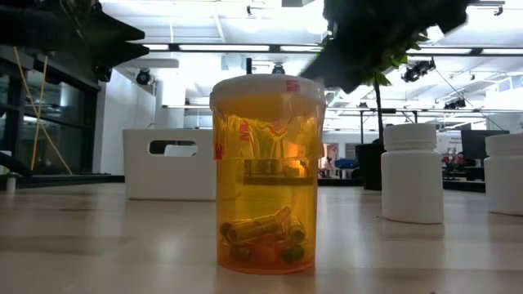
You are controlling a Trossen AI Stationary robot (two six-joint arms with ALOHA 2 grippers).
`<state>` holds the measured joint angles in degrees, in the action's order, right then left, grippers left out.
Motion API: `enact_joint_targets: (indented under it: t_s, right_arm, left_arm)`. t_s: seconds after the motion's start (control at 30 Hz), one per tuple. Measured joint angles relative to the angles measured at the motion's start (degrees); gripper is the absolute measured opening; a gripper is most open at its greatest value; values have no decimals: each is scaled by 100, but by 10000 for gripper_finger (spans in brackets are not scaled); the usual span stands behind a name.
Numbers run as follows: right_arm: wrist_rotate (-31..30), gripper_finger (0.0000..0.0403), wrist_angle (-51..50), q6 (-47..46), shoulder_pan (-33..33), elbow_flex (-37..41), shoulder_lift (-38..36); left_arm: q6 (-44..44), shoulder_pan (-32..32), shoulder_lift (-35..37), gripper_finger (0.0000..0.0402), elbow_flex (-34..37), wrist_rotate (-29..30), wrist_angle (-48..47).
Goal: Pick and place pill bottles into a basket
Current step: Put the top white pill bottle into the white bin
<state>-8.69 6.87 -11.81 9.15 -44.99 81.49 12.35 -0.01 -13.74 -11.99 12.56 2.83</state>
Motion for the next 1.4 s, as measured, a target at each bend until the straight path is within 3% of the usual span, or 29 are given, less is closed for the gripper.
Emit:
enact_joint_targets:
  t_s: [0.3, 0.83, 1.4]
  right_arm:
    - [25, 147, -367, 586, -358, -921, 158]
    - [505, 147, -1057, 908, -497, -3079, 2204]
    - [852, 148, -1085, 878, -697, -3264, 3021]
  left_arm:
    - [-1, 0, 0, 205, 0, 0, 0]
    - [1, 0, 0, 205, 0, 0, 2]
    - [1, 0, 0, 205, 0, 0, 2]
